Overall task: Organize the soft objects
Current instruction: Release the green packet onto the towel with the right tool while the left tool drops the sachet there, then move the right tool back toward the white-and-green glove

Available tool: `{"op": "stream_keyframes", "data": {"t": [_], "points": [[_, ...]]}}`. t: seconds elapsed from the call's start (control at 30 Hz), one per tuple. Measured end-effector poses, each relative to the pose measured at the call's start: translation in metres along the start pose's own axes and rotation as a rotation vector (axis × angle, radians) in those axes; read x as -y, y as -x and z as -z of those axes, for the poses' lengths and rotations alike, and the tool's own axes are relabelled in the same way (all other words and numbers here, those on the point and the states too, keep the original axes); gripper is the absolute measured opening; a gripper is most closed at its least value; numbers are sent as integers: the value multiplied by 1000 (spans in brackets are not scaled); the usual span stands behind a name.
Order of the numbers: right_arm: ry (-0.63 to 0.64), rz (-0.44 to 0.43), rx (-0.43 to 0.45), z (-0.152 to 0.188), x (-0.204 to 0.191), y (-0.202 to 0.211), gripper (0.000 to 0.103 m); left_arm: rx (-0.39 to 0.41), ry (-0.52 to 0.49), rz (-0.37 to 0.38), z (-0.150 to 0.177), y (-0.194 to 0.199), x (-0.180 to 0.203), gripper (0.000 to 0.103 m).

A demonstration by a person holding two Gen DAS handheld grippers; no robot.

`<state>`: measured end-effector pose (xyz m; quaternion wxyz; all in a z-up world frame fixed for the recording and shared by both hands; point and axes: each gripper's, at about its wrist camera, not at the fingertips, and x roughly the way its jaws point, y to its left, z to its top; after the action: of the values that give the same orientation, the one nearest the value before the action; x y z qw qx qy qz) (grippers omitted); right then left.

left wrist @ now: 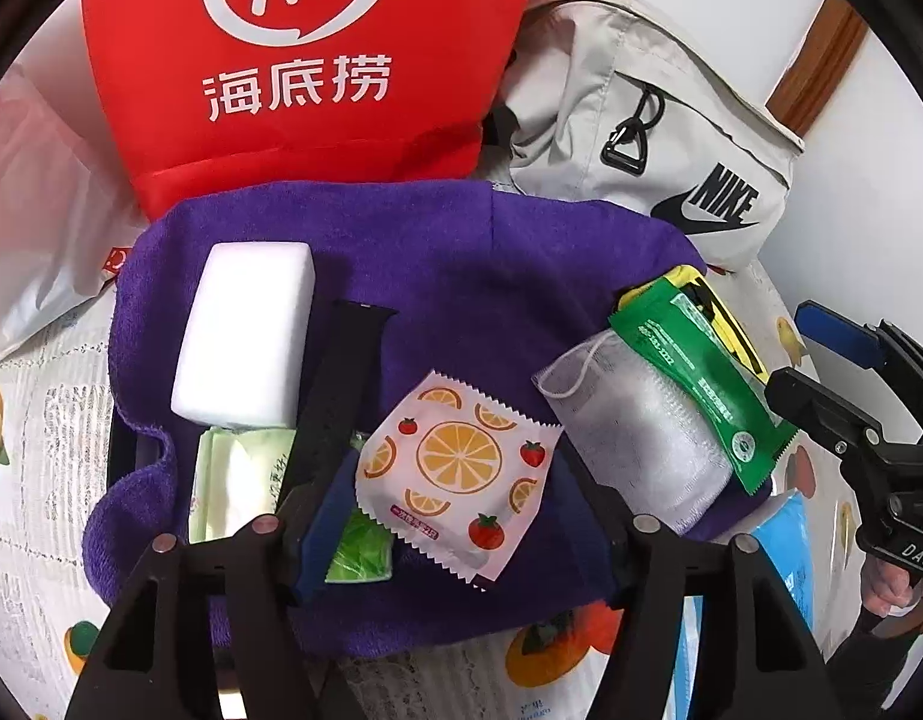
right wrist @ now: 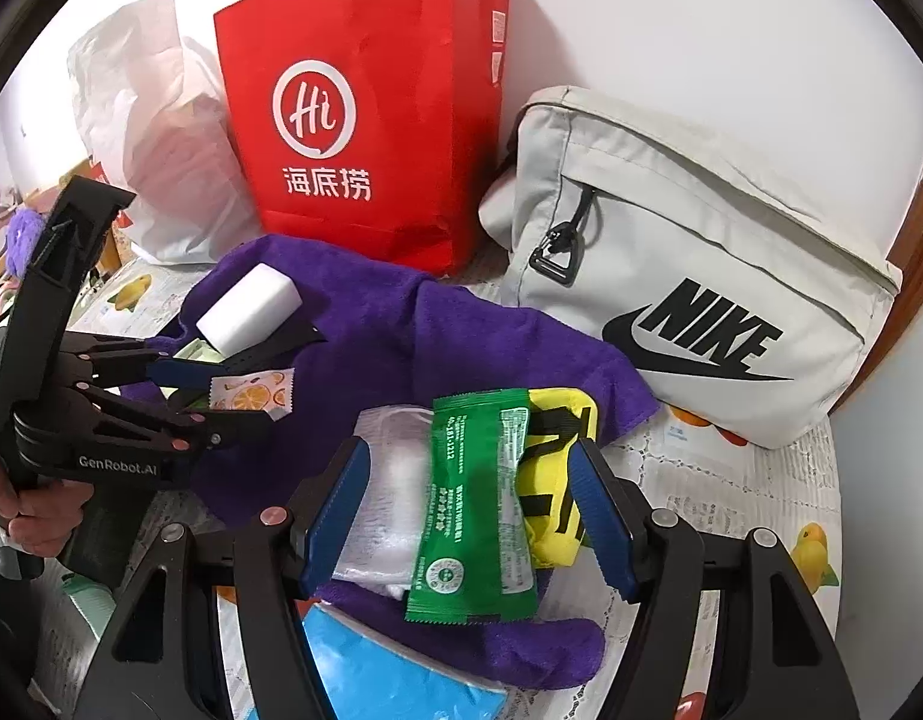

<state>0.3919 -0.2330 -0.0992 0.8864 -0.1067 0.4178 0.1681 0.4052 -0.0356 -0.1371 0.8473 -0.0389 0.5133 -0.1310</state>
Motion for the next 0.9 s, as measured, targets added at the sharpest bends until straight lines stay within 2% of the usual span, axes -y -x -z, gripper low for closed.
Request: {"op": "stream_keyframes", "data": {"t": [0.1,0.4,0.77,0.83,0.9], "points": [[7,4,10,1,-5,7,68,28,3,-11,1,7,1,75],[-24,-22,8,24,-17,27,68,41,-11,-86,15,31,-1,76],[-60,-60,16,80,-54,79,68,55,-14,-77,68,76,0,75],[-63,-70,22,89,-61,89,65,68,-7,-85,79,87,-1,75],[-55,-84,38,100,-74,102,57,80,8,-88,93,99,-4,75]]}}
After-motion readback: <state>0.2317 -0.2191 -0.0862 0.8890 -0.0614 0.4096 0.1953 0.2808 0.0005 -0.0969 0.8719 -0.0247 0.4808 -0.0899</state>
